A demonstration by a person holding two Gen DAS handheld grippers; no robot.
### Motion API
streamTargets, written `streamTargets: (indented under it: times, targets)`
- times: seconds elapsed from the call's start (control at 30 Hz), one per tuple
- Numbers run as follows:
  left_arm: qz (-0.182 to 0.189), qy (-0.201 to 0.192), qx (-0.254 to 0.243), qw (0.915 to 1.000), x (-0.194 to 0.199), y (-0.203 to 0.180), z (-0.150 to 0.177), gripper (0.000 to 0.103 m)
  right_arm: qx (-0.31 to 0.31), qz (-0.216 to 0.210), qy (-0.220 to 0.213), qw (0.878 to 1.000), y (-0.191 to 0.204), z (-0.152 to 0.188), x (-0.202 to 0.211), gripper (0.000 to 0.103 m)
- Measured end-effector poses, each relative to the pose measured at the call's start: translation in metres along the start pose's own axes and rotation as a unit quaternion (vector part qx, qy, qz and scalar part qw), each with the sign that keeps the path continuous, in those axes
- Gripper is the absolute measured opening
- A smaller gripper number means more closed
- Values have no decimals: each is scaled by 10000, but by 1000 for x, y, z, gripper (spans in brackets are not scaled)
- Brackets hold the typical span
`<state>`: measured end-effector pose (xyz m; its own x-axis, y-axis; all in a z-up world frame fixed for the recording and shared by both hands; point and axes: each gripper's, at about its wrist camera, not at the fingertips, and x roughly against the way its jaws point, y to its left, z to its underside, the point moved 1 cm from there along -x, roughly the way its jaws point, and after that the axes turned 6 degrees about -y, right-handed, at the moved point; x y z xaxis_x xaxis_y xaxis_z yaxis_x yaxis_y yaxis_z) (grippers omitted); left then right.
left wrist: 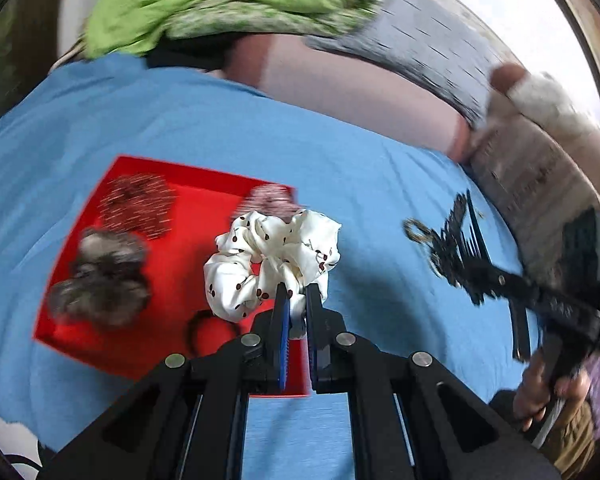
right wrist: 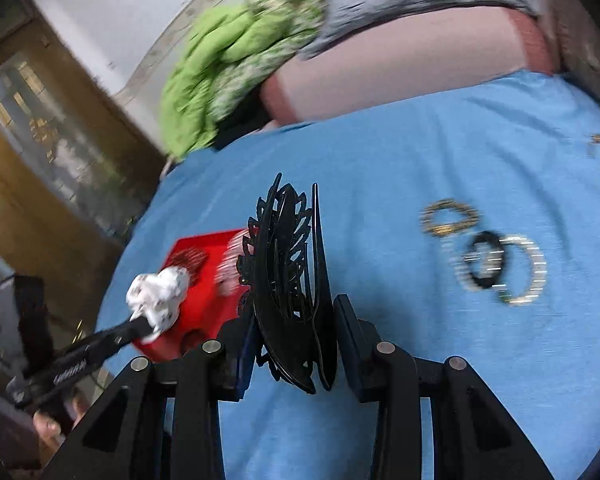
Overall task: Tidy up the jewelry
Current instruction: 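Carry the white scrunchie and black hair clips into the tray and release both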
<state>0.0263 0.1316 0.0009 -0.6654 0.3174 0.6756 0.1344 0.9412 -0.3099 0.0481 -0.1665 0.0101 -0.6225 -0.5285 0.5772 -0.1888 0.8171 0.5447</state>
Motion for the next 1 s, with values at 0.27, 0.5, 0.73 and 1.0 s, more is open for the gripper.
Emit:
streamTargets:
  times: [0.27,0.5,0.73,1.0]
  targets:
    - [-332,-56,405,9986,1,56,-2,7,4,-491,373,9981,37,9,-49,40]
    - [-534,158,37,9984,-35,62,-22,7,322,-505,813,9949,70,24,-97,40]
    - [-523,372,-308,9975,-89,66,-56,7,700,-324,1108,9908,95,38,-143,40]
    - [-621,778,-355,9944,-131,73,-54,8,1042,-76,1300,9860,106,55,-177,40]
